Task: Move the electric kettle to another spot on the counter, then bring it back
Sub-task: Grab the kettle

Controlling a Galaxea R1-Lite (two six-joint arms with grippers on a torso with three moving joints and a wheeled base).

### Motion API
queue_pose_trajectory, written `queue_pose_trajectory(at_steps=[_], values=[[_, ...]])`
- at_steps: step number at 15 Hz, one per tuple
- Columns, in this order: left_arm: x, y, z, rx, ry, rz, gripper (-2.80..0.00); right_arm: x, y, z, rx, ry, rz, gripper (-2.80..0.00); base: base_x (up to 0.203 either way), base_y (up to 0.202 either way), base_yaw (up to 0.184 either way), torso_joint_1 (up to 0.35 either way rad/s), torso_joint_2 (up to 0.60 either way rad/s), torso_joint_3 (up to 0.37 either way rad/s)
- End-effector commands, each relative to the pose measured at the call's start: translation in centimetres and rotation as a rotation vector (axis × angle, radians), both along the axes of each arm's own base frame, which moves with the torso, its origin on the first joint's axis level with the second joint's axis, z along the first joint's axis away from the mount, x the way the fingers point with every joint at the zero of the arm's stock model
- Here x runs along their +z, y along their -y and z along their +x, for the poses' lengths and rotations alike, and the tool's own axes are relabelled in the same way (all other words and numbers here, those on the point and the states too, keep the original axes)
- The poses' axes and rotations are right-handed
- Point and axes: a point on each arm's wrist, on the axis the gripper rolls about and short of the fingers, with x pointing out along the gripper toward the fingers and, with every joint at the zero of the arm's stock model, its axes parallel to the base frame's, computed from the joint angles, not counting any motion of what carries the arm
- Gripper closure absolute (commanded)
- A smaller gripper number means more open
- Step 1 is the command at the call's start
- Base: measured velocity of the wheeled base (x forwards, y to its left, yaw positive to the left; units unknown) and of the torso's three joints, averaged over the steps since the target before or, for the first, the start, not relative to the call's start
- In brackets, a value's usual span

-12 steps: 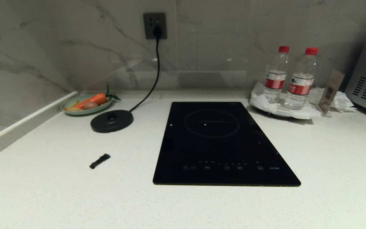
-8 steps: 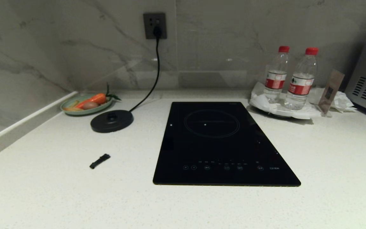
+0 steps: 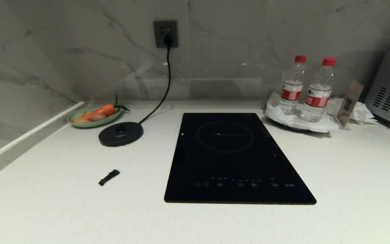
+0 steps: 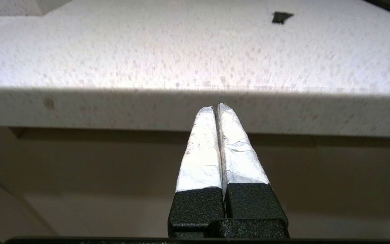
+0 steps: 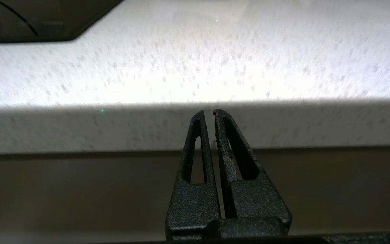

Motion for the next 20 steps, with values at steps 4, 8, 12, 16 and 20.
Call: queue_pose_trajectory(at_steps=[4, 8, 12, 16, 20], values=[[0.0, 0.0, 0.01, 0.0, -0.002, 0.0, 0.0, -0.01, 0.0, 0.0, 0.0, -0.001, -0.001, 0.0, 0.0, 0.0, 0.0, 0.099, -0.46, -0.365], [0.0, 0.0, 0.01, 0.0, -0.002, 0.0, 0.0, -0.01, 0.0, 0.0, 0.001, -0.001, -0.001, 0.0, 0.0, 0.0, 0.0, 0.133, -0.52, -0.381], [0.0, 0.0, 0.01, 0.0, -0.002, 0.0, 0.0, -0.01, 0.0, 0.0, 0.0, -0.001, -0.001, 0.0, 0.0, 0.0, 0.0, 0.178, -0.56, -0.38], [0.0, 0.0, 0.01, 0.0, -0.002, -0.001, 0.0, -0.01, 0.0, 0.0, 0.0, -0.001, -0.001, 0.0, 0.0, 0.0, 0.0, 0.201, -0.6, -0.391], [0.0, 0.0, 0.01, 0.0, -0.002, 0.0, 0.0, -0.01, 0.0, 0.0, 0.0, -0.001, -0.001, 0.0, 0.0, 0.0, 0.0, 0.177, -0.43, -0.27]])
